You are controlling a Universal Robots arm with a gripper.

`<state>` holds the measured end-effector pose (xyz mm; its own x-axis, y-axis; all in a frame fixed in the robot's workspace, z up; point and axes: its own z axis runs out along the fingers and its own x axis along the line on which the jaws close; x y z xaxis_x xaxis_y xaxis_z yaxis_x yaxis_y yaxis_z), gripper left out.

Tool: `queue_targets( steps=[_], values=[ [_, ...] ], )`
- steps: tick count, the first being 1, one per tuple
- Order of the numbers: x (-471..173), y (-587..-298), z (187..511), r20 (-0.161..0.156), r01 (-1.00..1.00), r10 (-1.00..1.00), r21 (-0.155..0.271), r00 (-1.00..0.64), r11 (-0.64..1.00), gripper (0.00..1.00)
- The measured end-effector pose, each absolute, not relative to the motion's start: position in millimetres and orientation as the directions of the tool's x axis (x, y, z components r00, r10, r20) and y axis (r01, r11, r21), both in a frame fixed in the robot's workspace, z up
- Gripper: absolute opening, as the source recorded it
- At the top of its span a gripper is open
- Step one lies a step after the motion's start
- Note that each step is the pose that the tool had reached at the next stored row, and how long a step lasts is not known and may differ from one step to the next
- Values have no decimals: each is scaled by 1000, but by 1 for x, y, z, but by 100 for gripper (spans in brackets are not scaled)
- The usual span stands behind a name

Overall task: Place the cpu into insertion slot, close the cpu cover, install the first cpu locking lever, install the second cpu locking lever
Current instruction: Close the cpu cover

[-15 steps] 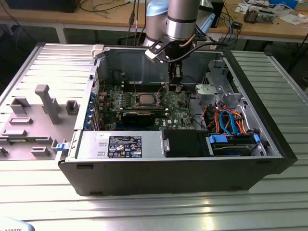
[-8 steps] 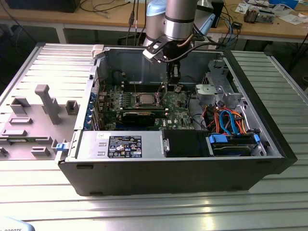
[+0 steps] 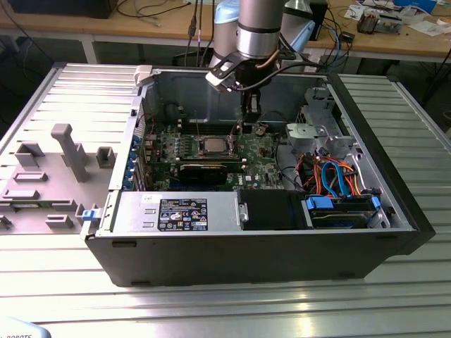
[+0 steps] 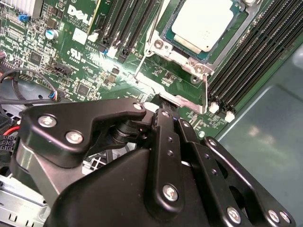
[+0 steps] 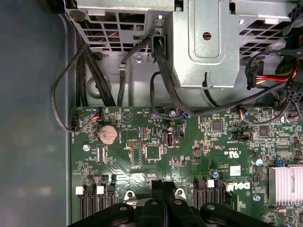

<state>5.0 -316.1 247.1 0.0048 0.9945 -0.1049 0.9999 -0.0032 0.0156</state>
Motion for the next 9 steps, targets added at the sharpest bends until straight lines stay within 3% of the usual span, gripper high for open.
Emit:
queue_targets(
  steps=[9],
  values=[
    [-2,-316,247,-105,1000,994,16,5,-3,11]
  ],
)
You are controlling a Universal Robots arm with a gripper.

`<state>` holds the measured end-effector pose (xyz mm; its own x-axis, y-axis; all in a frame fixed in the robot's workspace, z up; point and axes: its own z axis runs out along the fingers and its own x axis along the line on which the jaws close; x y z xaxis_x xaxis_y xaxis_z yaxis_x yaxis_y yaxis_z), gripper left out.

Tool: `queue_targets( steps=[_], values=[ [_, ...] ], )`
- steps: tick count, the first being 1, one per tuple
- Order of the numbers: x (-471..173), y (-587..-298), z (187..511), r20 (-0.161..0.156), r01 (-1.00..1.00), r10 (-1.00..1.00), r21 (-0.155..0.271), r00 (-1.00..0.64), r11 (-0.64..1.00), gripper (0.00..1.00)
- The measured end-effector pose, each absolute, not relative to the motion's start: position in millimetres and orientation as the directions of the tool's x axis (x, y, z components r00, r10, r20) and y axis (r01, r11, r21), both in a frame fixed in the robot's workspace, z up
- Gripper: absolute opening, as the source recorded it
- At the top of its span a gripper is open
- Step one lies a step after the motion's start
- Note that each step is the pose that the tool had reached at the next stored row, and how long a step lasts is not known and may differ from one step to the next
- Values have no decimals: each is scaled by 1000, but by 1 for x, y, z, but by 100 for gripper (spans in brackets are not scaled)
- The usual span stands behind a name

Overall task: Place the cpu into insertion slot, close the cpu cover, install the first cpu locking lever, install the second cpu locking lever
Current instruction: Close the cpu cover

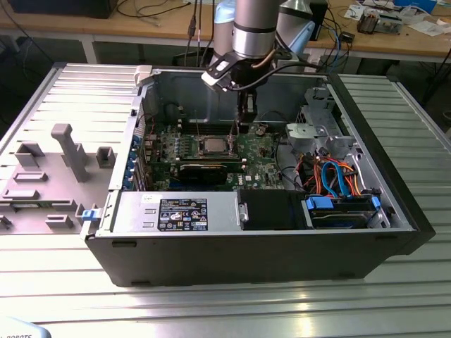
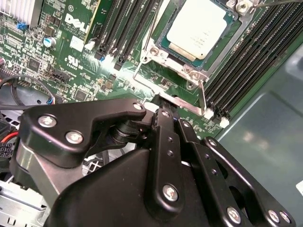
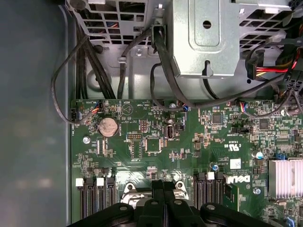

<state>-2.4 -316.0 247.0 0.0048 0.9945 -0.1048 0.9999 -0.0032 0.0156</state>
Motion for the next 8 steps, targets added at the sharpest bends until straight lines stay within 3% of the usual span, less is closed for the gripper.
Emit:
queue_targets(
  steps=[8],
  values=[
    [-7,-316,247,-105,1000,994,16,5,-3,11]
  ],
)
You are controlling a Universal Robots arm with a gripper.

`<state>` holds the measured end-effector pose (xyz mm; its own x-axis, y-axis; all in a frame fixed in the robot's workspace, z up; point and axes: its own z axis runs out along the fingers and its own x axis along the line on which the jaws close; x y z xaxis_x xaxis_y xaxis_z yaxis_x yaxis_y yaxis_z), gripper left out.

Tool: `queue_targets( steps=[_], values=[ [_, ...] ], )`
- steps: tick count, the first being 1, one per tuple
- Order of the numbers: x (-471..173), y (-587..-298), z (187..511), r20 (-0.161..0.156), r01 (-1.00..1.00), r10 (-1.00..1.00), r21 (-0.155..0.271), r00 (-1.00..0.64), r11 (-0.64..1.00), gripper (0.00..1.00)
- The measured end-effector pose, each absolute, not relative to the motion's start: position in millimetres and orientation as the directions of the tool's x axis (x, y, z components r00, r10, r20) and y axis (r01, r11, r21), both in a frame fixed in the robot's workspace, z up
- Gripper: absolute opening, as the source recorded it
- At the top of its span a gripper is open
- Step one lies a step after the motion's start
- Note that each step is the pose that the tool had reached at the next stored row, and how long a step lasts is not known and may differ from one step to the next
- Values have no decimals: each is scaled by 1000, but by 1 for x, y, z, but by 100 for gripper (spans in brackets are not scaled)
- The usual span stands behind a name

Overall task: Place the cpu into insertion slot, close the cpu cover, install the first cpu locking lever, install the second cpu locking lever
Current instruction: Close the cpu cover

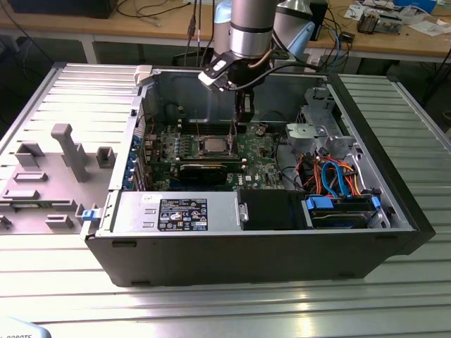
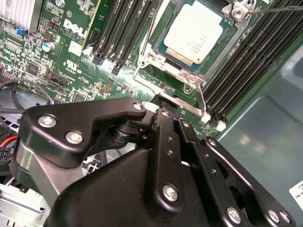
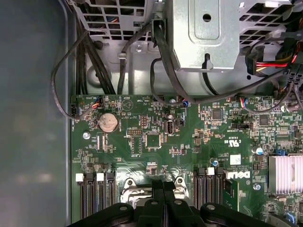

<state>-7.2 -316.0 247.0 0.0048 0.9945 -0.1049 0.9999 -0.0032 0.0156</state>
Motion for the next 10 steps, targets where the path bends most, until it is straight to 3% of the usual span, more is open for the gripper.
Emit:
queue_targets(
  steps=[10],
  values=[
    [-14,-316,247,-105,1000,994,16,5,-3,11]
  ],
)
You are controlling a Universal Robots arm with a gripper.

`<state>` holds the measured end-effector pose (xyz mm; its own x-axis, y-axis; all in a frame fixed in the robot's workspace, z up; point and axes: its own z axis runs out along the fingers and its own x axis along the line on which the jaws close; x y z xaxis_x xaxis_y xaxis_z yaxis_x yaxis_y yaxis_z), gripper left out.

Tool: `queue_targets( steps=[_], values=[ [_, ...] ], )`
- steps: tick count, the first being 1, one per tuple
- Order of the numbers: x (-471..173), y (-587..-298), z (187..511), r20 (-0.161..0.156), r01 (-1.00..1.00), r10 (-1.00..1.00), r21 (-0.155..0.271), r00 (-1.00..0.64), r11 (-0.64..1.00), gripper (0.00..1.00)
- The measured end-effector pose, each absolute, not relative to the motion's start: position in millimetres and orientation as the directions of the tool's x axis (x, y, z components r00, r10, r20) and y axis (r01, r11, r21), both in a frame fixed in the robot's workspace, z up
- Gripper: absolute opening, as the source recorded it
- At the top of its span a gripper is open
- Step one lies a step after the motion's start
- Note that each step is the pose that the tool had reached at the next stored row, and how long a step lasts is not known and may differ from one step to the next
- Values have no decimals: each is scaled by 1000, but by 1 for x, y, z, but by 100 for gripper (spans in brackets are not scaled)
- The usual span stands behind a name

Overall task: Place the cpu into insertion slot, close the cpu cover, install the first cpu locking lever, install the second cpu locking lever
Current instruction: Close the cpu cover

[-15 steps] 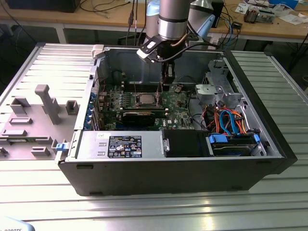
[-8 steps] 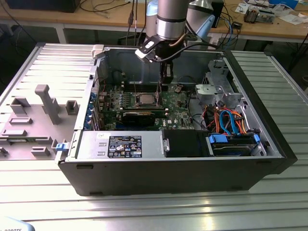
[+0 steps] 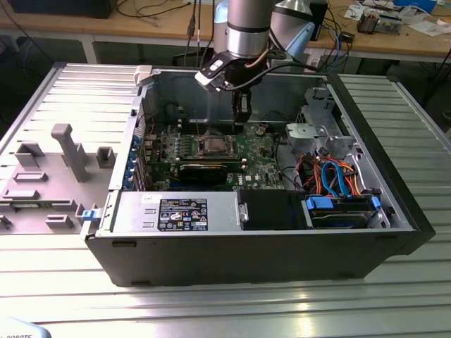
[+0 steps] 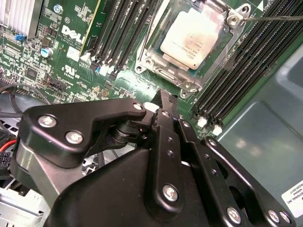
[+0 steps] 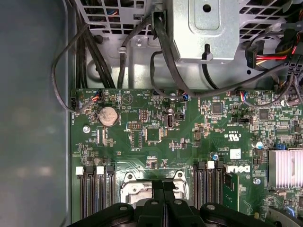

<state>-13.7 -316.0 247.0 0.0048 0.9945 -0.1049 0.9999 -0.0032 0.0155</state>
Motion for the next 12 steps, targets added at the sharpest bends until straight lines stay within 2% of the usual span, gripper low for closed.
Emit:
queue_targets(
  steps=[12],
  values=[
    [-31,-316,240,-105,1000,994,16,5,-3,11]
  ],
)
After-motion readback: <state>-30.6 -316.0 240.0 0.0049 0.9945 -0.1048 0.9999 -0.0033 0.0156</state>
